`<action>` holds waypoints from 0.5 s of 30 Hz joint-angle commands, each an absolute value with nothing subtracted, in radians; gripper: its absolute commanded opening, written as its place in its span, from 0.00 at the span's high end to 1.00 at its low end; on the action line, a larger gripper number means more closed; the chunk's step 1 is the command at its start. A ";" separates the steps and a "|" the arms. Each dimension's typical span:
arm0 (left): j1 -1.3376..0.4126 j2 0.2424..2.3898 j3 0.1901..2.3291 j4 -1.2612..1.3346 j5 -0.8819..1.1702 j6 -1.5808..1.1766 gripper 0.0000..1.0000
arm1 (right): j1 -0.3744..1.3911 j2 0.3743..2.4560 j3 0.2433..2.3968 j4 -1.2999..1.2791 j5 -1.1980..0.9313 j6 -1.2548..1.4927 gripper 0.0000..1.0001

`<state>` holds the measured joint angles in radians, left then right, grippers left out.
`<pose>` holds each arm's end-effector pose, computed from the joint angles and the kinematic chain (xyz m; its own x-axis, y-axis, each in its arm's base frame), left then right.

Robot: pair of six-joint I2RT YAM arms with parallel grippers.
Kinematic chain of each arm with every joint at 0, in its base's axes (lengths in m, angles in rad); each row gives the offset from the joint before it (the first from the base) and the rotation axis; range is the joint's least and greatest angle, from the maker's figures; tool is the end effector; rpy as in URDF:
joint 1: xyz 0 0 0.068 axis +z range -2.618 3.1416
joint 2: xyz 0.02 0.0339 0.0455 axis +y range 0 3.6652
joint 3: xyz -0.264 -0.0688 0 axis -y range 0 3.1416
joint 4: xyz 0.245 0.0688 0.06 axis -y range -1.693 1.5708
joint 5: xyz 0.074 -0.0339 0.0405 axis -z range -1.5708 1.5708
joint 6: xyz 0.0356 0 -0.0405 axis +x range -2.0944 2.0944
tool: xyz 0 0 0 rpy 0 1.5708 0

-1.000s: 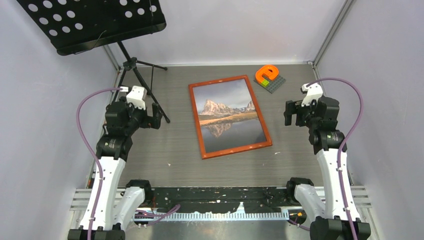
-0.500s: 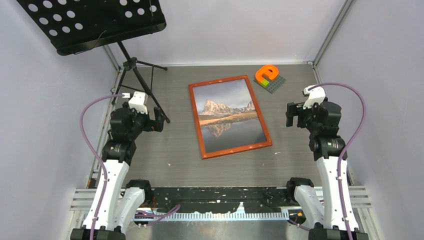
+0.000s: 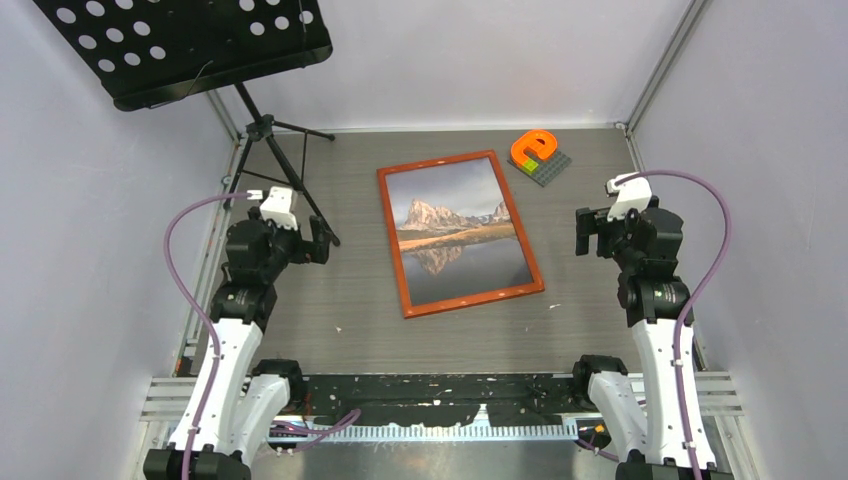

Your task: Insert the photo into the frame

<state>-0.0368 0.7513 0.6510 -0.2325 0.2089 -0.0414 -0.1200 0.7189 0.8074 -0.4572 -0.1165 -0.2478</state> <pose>0.1793 -0.0140 0.2933 -0.3358 -0.0282 -0.9415 0.2182 0.9701 -0.1068 0.1614 -0.0153 0.3294 -0.3496 -0.2032 -0.9146 -0.0768 0.9791 -0.1882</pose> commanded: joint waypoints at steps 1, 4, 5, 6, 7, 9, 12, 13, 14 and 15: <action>-0.031 0.744 0.672 -0.181 0.188 -0.028 0.00 | -0.121 0.706 0.797 -0.409 -0.098 -0.272 0.05; -0.028 0.720 0.667 -0.174 0.176 -0.023 0.00 | -0.121 0.708 0.799 -0.410 -0.109 -0.274 0.05; -0.029 0.713 0.667 -0.176 0.168 -0.021 0.00 | -0.121 0.707 0.796 -0.411 -0.111 -0.277 0.05; -0.027 0.705 0.667 -0.176 0.163 -0.021 0.00 | -0.121 0.703 0.795 -0.409 -0.110 -0.281 0.05; -0.025 0.702 0.666 -0.178 0.161 -0.021 0.00 | -0.121 0.700 0.792 -0.409 -0.109 -0.283 0.05; -0.022 0.699 0.667 -0.178 0.163 -0.021 0.00 | -0.121 0.694 0.786 -0.407 -0.109 -0.286 0.05; -0.018 0.698 0.665 -0.175 0.169 -0.023 0.00 | -0.121 0.686 0.782 -0.405 -0.114 -0.293 0.05; -0.018 0.697 0.667 -0.176 0.170 -0.023 0.00 | -0.121 0.685 0.779 -0.405 -0.115 -0.294 0.05; -0.018 0.695 0.666 -0.177 0.170 -0.023 0.00 | -0.121 0.683 0.778 -0.405 -0.115 -0.295 0.05; -0.018 0.693 0.665 -0.178 0.169 -0.023 0.00 | -0.122 0.683 0.777 -0.403 -0.115 -0.296 0.05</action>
